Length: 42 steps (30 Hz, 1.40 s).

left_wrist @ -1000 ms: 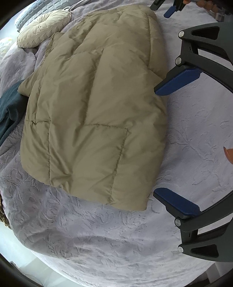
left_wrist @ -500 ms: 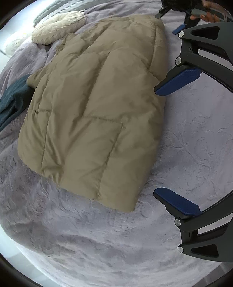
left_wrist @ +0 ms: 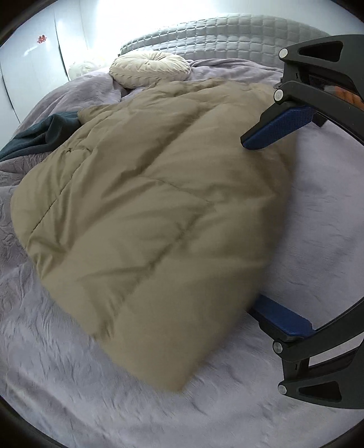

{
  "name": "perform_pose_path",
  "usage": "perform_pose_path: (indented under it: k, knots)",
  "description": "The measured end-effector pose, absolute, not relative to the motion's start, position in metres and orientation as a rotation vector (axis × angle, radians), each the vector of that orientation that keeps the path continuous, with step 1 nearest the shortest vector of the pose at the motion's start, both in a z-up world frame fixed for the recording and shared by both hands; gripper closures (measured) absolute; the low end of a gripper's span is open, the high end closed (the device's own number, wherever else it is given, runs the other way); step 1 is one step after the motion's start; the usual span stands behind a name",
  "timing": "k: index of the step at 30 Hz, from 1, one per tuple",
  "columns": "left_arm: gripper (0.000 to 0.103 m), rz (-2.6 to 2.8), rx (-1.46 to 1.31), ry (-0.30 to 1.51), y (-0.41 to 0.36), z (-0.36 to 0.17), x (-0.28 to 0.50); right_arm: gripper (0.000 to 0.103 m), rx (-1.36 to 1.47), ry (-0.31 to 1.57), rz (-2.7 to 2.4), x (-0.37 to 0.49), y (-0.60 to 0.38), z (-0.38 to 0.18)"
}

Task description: Fold large clothes

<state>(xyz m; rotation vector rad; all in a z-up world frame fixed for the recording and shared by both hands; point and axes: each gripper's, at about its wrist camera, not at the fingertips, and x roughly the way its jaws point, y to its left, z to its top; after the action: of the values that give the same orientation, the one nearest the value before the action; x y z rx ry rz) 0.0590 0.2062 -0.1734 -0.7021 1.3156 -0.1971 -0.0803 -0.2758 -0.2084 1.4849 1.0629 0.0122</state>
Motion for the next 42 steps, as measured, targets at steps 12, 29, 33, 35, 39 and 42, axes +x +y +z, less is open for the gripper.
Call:
perform_pose_path:
  k: [12,29,33,35,39,42]
  knots:
    - [0.000,-0.147,-0.823,1.219,0.180,-0.188,0.108,0.014,1.403,1.082,0.147,-0.024,-0.260,-0.218]
    - [0.074,-0.066,-0.701,1.101,0.159,-0.153,0.109,0.073,1.372,1.192,0.211,-0.020,-0.262,-0.219]
    - [0.078,-0.093,-0.605,1.059,0.149,-0.126,0.101,0.080,1.323,1.162,0.251,-0.023,-0.262,-0.201]
    - [0.078,-0.131,-0.552,1.040,0.147,-0.113,0.095,0.081,1.320,1.140,0.271,-0.029,-0.262,-0.195]
    - [0.078,-0.188,-0.477,1.050,0.155,-0.104,0.076,0.082,1.306,1.131,0.292,-0.047,-0.259,-0.184]
    - [0.078,-0.224,-0.471,1.077,0.164,-0.099,0.057,0.082,1.277,1.161,0.290,-0.068,-0.253,-0.175]
